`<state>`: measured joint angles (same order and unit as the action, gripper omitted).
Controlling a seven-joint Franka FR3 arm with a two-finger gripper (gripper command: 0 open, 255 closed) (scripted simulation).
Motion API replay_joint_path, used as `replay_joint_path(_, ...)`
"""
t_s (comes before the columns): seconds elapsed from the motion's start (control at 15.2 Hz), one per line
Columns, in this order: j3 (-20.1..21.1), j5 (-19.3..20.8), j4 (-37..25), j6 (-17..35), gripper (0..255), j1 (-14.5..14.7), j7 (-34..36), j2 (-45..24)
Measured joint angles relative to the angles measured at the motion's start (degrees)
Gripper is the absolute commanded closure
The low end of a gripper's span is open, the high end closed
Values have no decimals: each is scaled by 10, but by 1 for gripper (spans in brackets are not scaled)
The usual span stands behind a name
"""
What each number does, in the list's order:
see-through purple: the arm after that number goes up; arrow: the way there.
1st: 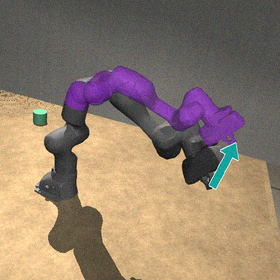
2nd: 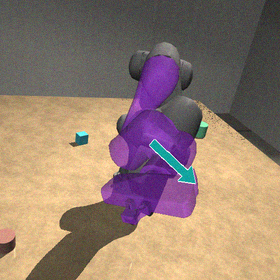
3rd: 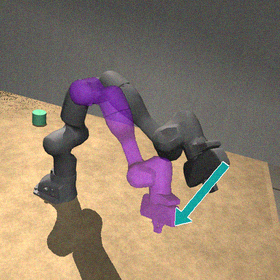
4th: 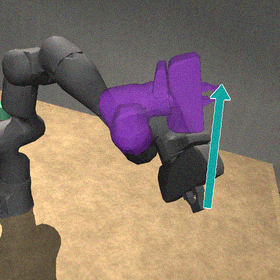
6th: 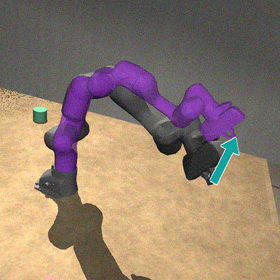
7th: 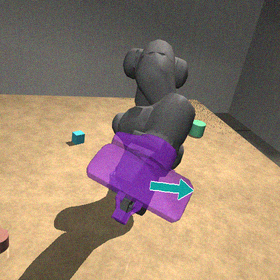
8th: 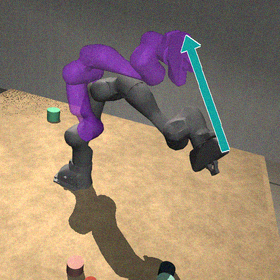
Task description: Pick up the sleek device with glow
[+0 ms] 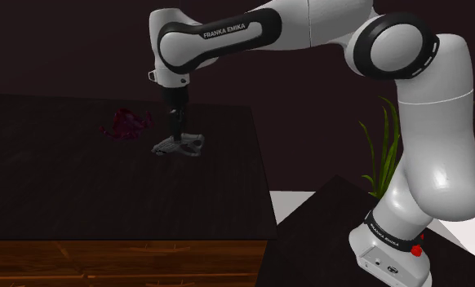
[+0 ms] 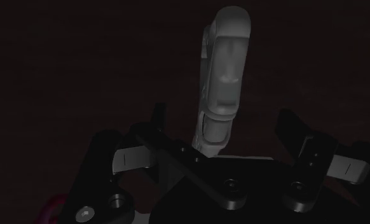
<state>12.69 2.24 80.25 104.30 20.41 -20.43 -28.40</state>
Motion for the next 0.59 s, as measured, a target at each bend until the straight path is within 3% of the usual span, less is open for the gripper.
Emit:
replay_joint_path(0.33, -1, 2, 20, 31, 0, 1, 0, -11)
replay_joint_path(0.4, -1, 2, 23, 33, 255, 1, 0, -12)
replay_joint_path(0.59, -1, 2, 25, 36, 255, 1, 0, -11)
